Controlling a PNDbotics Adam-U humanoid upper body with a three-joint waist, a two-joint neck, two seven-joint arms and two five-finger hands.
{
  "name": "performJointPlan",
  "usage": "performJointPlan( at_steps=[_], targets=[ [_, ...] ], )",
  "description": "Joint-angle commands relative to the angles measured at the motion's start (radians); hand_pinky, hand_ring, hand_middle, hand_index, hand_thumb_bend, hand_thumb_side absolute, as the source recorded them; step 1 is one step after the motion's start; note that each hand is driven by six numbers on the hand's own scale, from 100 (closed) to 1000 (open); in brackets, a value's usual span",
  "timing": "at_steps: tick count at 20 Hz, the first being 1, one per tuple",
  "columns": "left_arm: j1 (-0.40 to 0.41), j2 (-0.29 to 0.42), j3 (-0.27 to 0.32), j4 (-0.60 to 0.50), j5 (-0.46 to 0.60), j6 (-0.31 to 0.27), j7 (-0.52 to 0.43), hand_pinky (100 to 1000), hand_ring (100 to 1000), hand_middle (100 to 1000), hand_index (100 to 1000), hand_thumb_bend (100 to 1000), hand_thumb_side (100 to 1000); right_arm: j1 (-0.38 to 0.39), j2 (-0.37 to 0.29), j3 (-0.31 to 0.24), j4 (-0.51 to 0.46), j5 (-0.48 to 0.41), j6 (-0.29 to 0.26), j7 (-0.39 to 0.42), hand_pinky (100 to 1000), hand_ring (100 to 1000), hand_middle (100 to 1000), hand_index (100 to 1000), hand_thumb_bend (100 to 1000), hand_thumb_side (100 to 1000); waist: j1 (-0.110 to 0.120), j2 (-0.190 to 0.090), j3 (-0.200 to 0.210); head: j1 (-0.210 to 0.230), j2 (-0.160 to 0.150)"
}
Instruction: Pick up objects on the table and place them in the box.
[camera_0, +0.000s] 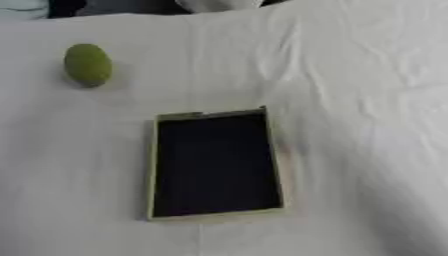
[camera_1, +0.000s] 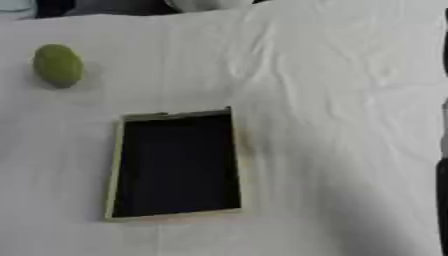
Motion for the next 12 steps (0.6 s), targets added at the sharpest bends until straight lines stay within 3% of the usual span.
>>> performJointPlan(
  at_steps=[1, 3, 6, 7, 8, 9, 10, 12],
  targets=[
    [-0.035, 0.002, -0.007, 0.037, -0.089, 0.004, 0.041, 794, 790, 798, 971, 100, 314, -0.008, -0.027, 0.001, -0.02, -0.001, 0.0, 0.006, 763, 901, 597, 823, 100, 491, 0.001, -0.025, -0.001, 0.004, 0.0],
    [-0.047, -0.013, -0.01, 0.057, -0.129, 0.002, 0.037, 828, 824, 835, 989, 100, 349, -0.008, -0.026, 0.002, -0.02, -0.002, 0.001, 0.009, 764, 901, 597, 823, 100, 490, 0.002, -0.025, -0.003, 0.008, -0.002],
    [-0.068, -0.036, -0.014, 0.073, -0.165, -0.003, -0.015, 869, 858, 856, 982, 100, 331, -0.009, -0.023, 0.004, -0.02, -0.003, 0.002, 0.011, 764, 901, 596, 823, 100, 490, 0.001, -0.024, -0.007, 0.014, -0.004],
    [-0.076, -0.043, -0.013, 0.07, -0.167, -0.004, -0.038, 869, 858, 856, 982, 100, 272, -0.009, -0.023, 0.004, -0.02, -0.004, 0.002, 0.012, 764, 901, 596, 823, 100, 490, 0.001, -0.025, -0.007, 0.016, -0.005],
    [-0.08, -0.047, -0.009, 0.065, -0.163, -0.004, -0.059, 869, 858, 856, 982, 100, 272, -0.009, -0.023, 0.004, -0.02, -0.004, 0.002, 0.012, 764, 901, 596, 823, 100, 490, 0.0, -0.025, -0.007, 0.017, -0.005],
    [-0.088, -0.055, -0.008, 0.058, -0.154, -0.004, -0.084, 883, 872, 862, 967, 137, 100, -0.009, -0.022, 0.005, -0.02, -0.005, 0.003, 0.014, 764, 901, 596, 823, 100, 488, 0.0, -0.024, -0.008, 0.019, -0.006],
    [-0.096, -0.066, -0.008, 0.05, -0.139, -0.004, -0.119, 888, 878, 859, 966, 158, 100, -0.009, -0.022, 0.006, -0.02, -0.005, 0.003, 0.015, 764, 901, 596, 823, 100, 488, -0.001, -0.024, -0.01, 0.022, -0.007],
    [-0.111, -0.091, -0.009, 0.034, -0.077, -0.004, -0.231, 893, 893, 863, 976, 108, 100, -0.009, -0.02, 0.006, -0.02, -0.006, 0.003, 0.018, 764, 901, 595, 823, 100, 488, -0.001, -0.024, -0.012, 0.026, -0.007]
  ],
)
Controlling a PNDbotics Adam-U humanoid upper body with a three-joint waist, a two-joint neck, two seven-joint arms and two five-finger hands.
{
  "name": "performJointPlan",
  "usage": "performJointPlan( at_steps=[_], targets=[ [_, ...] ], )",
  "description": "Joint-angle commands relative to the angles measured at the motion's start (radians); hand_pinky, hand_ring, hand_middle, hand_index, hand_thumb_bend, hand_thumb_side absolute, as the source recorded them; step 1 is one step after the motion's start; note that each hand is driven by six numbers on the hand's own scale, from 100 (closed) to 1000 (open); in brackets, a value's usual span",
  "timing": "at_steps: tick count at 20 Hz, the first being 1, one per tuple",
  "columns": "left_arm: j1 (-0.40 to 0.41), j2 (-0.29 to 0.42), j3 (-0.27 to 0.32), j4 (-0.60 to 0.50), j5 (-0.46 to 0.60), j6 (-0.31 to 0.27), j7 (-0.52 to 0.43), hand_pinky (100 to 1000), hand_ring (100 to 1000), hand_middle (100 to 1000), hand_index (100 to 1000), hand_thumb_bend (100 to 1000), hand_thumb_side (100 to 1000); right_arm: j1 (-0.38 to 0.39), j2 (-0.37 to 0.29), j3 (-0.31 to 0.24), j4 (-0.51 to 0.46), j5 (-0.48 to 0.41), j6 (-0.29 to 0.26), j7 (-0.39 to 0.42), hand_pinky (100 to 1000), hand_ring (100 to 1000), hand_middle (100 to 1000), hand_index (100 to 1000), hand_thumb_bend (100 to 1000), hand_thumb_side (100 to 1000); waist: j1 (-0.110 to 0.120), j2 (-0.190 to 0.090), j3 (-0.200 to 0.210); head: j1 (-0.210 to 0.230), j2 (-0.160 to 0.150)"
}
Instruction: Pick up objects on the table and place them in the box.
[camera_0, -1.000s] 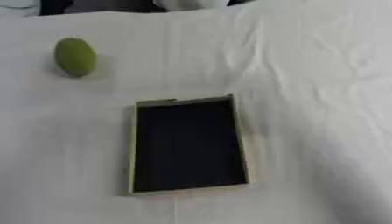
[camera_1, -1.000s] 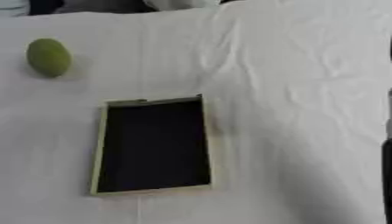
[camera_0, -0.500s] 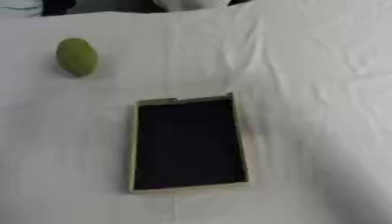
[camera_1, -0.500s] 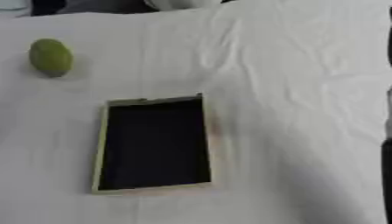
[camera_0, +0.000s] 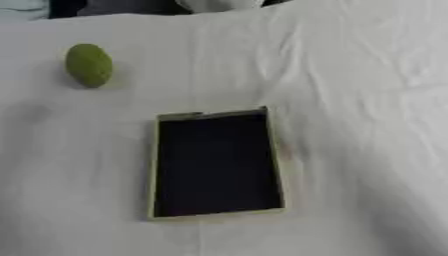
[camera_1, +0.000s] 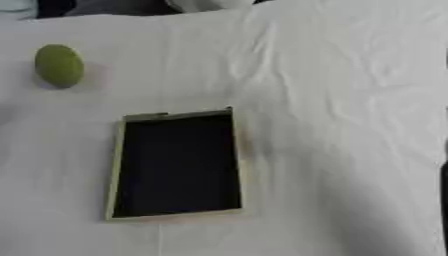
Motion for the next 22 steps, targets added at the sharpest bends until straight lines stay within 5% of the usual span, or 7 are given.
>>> performJointPlan(
  at_steps=[1, 6, 10, 16, 22],
  targets=[
    [-0.039, -0.006, 0.005, -0.039, 0.103, 0.0, -0.175, 896, 903, 866, 972, 100, 166, -0.01, -0.02, 0.001, -0.02, -0.006, 0.0, 0.005, 764, 901, 595, 823, 100, 487, -0.001, -0.024, -0.003, 0.01, -0.007],
    [-0.06, -0.019, 0.029, -0.108, 0.413, 0.0, -0.557, 902, 921, 874, 962, 136, 505, -0.014, -0.017, 0.002, -0.02, -0.007, 0.005, 0.007, 765, 901, 593, 822, 100, 489, 0.001, -0.024, -0.011, 0.016, -0.01],
    [-0.075, -0.015, 0.044, -0.145, 0.568, 0.0, -0.749, 901, 922, 867, 949, 138, 529, -0.02, -0.015, 0.005, -0.02, -0.01, 0.008, 0.008, 765, 900, 592, 822, 100, 490, 0.004, -0.023, -0.02, 0.021, -0.009],
    [-0.094, -0.025, 0.064, -0.179, 0.669, 0.0, -0.866, 889, 911, 852, 940, 139, 553, -0.023, -0.013, 0.006, -0.02, -0.012, 0.011, 0.007, 765, 900, 591, 821, 100, 491, 0.007, -0.023, -0.027, 0.031, -0.008],
    [-0.108, -0.052, 0.07, -0.194, 0.661, 0.0, -0.866, 875, 898, 840, 930, 140, 531, -0.033, -0.008, 0.011, -0.02, -0.017, 0.016, 0.008, 765, 900, 590, 821, 100, 494, 0.011, -0.023, -0.042, 0.054, -0.01]
  ],
)
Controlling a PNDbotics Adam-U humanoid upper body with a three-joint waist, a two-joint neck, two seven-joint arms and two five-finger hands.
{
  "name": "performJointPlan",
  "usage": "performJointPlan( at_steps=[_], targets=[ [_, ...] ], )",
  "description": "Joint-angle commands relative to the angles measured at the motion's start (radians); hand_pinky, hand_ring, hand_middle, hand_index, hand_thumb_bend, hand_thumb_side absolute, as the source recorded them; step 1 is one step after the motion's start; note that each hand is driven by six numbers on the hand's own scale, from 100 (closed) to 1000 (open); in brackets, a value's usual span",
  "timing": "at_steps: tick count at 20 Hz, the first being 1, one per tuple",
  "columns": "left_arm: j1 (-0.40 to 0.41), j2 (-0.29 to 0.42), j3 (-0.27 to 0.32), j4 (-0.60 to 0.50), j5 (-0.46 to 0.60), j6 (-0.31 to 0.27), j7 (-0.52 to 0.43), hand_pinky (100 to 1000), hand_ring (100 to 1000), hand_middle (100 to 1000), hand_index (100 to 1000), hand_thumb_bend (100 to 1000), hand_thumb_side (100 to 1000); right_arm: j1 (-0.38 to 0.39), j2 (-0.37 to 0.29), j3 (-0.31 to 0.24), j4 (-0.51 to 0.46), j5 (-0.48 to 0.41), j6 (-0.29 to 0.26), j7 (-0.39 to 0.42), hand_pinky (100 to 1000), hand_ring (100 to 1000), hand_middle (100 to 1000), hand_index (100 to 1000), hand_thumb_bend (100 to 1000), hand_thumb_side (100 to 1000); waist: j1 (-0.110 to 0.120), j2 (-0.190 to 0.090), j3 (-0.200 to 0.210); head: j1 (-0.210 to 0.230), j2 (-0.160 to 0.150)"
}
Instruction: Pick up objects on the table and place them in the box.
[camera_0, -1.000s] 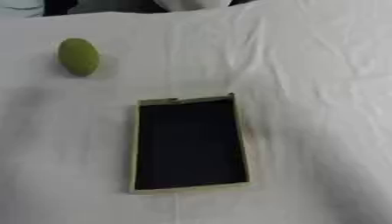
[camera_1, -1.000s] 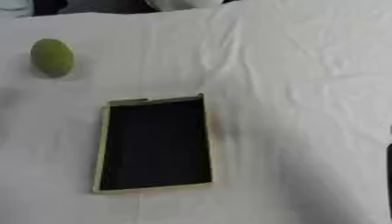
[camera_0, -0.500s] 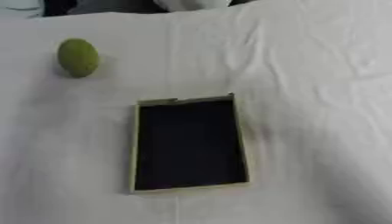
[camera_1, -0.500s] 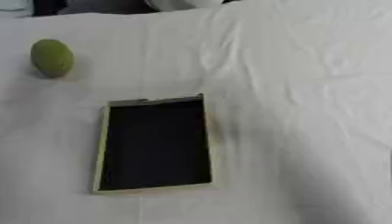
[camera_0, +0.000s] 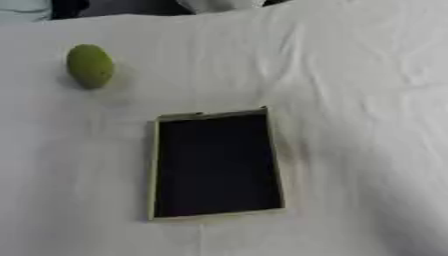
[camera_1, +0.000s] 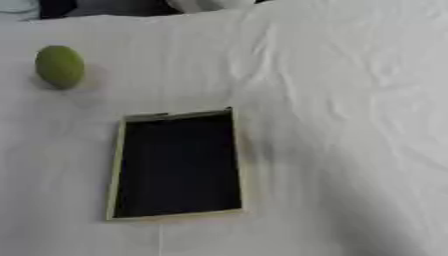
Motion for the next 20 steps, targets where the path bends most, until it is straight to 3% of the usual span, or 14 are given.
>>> performJointPlan(
  at_steps=[1, 17, 20],
  targets=[
    [-0.021, 0.016, 0.015, -0.029, -0.001, -0.327, -0.315, 870, 893, 836, 928, 131, 507, -0.018, -0.007, 0.003, -0.02, -0.01, 0.008, 0.002, 765, 901, 590, 821, 100, 494, 0.0, -0.022, -0.006, 0.02, -0.01],
    [-0.034, -0.044, 0.008, -0.05, -0.11, -0.327, -0.214, 860, 884, 830, 944, 137, 480, -0.049, 0.012, 0.015, -0.02, -0.032, 0.018, 0.016, 766, 898, 589, 821, 100, 499, 0.002, -0.014, -0.042, 0.075, -0.012],
    [-0.035, -0.051, 0.003, -0.05, -0.137, -0.327, -0.22, 872, 898, 833, 946, 168, 406, -0.052, 0.014, 0.017, -0.02, -0.034, 0.019, 0.018, 766, 899, 589, 821, 100, 498, 0.002, -0.013, -0.045, 0.075, -0.013]
  ],
)
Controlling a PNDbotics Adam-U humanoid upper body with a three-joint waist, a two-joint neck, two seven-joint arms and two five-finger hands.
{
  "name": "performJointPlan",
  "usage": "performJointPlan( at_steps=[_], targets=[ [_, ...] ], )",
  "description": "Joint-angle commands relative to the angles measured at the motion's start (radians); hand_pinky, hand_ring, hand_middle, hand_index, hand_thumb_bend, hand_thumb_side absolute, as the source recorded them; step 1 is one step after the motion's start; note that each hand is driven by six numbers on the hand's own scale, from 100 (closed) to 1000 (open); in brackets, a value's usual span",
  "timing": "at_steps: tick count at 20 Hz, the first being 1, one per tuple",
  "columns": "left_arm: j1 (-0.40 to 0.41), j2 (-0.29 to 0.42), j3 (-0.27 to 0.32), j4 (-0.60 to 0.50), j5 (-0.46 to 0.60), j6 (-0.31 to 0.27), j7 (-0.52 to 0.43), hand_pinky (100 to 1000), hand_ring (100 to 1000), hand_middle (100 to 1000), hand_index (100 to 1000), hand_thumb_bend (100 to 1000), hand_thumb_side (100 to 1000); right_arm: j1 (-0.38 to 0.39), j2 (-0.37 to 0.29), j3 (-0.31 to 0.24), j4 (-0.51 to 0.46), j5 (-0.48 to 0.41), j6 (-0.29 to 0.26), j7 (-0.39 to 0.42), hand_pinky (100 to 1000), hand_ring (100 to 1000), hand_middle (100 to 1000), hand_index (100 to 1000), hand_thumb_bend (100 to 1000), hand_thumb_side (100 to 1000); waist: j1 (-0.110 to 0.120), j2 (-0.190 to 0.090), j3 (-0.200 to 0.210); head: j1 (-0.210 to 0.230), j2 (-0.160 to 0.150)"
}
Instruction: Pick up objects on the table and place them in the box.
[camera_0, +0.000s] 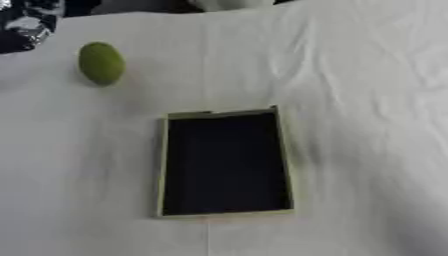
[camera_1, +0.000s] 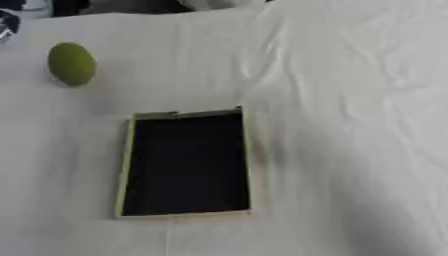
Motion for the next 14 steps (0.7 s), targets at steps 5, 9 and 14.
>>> performJointPlan(
  at_steps=[5, 9, 14],
  targets=[
    [-0.036, 0.007, -0.003, -0.009, -0.102, -0.274, -0.278, 885, 912, 837, 928, 205, 100, -0.019, -0.012, 0.001, -0.02, -0.009, 0.001, 0.007, 766, 900, 588, 822, 100, 497, 0.001, -0.015, -0.008, 0.006, -0.016],
    [-0.044, 0.001, -0.003, -0.006, -0.146, -0.274, -0.278, 900, 929, 849, 929, 253, 100, -0.02, -0.015, 0.001, -0.02, -0.009, 0.001, 0.009, 766, 900, 588, 822, 100, 497, 0.006, -0.013, -0.013, 0.01, -0.019],
    [-0.049, -0.004, -0.01, -0.014, -0.181, -0.274, -0.282, 919, 940, 861, 954, 302, 100, -0.023, -0.016, 0.004, -0.02, -0.009, 0.003, 0.011, 766, 901, 589, 822, 100, 496, 0.011, -0.013, -0.018, 0.011, -0.021]
  ],
)
